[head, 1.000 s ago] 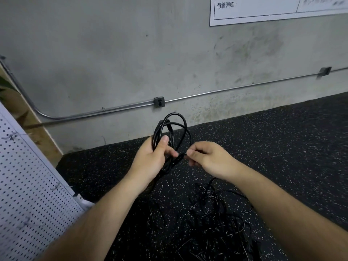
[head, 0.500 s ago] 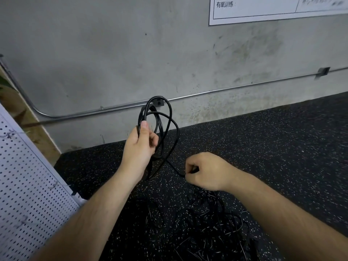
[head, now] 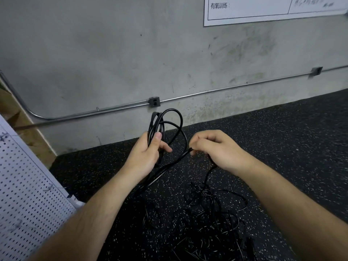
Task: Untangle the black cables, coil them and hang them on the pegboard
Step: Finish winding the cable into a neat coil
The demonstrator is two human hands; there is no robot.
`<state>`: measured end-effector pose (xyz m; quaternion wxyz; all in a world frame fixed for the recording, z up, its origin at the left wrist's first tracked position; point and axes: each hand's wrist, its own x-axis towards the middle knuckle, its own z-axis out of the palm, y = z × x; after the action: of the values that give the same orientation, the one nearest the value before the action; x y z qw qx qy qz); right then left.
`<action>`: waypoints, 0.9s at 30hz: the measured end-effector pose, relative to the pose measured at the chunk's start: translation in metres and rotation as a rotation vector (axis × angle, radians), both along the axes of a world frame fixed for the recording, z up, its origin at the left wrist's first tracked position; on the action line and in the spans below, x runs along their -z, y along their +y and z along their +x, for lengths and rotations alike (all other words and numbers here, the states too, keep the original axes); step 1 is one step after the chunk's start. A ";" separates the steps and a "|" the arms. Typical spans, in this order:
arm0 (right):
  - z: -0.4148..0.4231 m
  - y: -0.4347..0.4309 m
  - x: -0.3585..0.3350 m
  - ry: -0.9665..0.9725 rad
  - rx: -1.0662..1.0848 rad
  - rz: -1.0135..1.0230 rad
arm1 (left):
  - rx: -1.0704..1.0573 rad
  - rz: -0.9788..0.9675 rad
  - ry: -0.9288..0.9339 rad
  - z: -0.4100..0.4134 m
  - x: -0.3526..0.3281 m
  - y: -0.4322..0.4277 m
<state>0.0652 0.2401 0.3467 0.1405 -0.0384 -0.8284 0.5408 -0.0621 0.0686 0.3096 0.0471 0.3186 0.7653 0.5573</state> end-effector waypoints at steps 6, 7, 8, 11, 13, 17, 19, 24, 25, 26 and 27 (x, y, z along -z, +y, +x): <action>0.001 0.010 -0.001 0.073 0.089 -0.191 | 0.150 -0.152 -0.003 0.003 0.003 0.000; 0.000 0.012 -0.001 0.094 0.103 -0.227 | 0.173 -0.158 -0.011 0.003 0.003 0.000; -0.001 0.014 0.000 0.115 0.118 -0.273 | 0.192 -0.157 -0.011 0.003 0.003 -0.001; -0.003 0.017 0.001 0.144 0.134 -0.301 | 0.198 -0.143 -0.024 0.000 0.007 0.000; -0.005 0.014 0.005 0.140 0.181 -0.110 | 0.167 -0.163 -0.015 0.002 0.009 0.002; -0.016 0.016 0.024 0.206 0.350 0.318 | 0.131 -0.130 0.030 0.010 0.010 0.006; -0.019 0.019 0.029 0.137 0.345 0.250 | 0.114 -0.145 0.018 0.014 0.008 0.006; -0.021 0.022 0.034 -0.015 0.158 -0.017 | 0.189 -0.066 0.041 0.015 0.002 0.004; -0.022 0.023 0.036 -0.019 0.173 -0.067 | 0.236 -0.057 0.018 0.015 0.002 0.002; -0.024 0.023 0.040 -0.031 0.189 -0.109 | 0.291 -0.037 -0.011 0.015 0.002 0.001; -0.027 0.024 0.044 -0.051 0.191 -0.156 | 0.344 -0.015 -0.047 0.016 0.002 0.000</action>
<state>0.0385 0.2644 0.3024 0.1666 -0.1416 -0.7797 0.5868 -0.0463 0.0686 0.3077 0.1620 0.4314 0.7022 0.5428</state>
